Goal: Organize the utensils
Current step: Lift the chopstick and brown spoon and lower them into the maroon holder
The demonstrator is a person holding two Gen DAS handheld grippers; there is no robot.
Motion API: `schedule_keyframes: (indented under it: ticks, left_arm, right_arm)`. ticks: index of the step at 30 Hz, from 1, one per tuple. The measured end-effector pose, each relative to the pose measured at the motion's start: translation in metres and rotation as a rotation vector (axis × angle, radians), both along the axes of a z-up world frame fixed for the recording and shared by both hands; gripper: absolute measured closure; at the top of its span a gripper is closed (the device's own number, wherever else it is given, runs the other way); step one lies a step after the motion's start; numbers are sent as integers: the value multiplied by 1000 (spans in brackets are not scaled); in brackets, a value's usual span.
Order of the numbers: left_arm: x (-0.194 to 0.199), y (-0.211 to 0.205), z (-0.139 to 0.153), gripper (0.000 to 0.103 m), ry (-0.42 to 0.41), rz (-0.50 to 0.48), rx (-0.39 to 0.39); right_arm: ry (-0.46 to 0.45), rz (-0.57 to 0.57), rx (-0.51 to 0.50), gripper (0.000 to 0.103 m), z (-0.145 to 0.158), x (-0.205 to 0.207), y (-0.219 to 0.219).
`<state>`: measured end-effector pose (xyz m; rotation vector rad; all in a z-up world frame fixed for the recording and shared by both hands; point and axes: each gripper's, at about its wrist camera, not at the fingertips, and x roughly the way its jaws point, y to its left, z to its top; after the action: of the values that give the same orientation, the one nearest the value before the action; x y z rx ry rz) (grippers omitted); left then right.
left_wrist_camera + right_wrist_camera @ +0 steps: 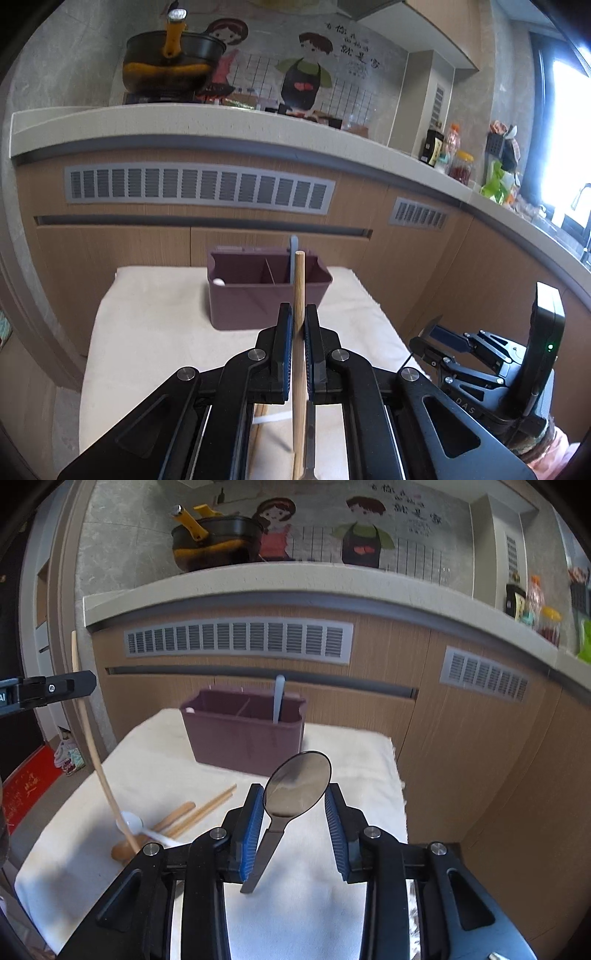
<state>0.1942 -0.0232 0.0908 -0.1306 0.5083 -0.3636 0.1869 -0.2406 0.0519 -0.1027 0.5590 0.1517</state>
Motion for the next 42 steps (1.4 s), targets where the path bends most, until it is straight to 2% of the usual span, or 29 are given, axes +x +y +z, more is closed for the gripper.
schedule_keyframes:
  ticks: [6,13,16,19,22,27,32,37,42]
  left_arm:
    - [10,2,60,97,-127,21,13]
    - [40,-2,138,97,-305,75,33]
    - [54,-3,159,97,-372,111,45]
    - [78,-4,163,97,-394,133,52]
    - [103,-5,156,97,-385,139,49]
    - [148,-7,119,97,-313,151,51]
    - [185,-7,72,97,-200,149,61]
    - [211,-2,28,97,-83,132,37]
    - [226,-5,-15,95,22,104,43]
  right_arm:
    - [-116,42,-13,72,64,18,7]
    - [-311,-19,-72,72,151,59,15]
    - [-352,-43,-86,72,168,79,20]
    - [-351,-55,-93,72,167,103,23]
    - [-323,-52,-108,72,153,128,31]
    - [-205,-25,-110,72,106,168,44]
    - [-75,1,-124,72,54,197,50]
    - [66,44,-73,72,14,218,50]
    - [137,72,-54,72,-16,222,52]
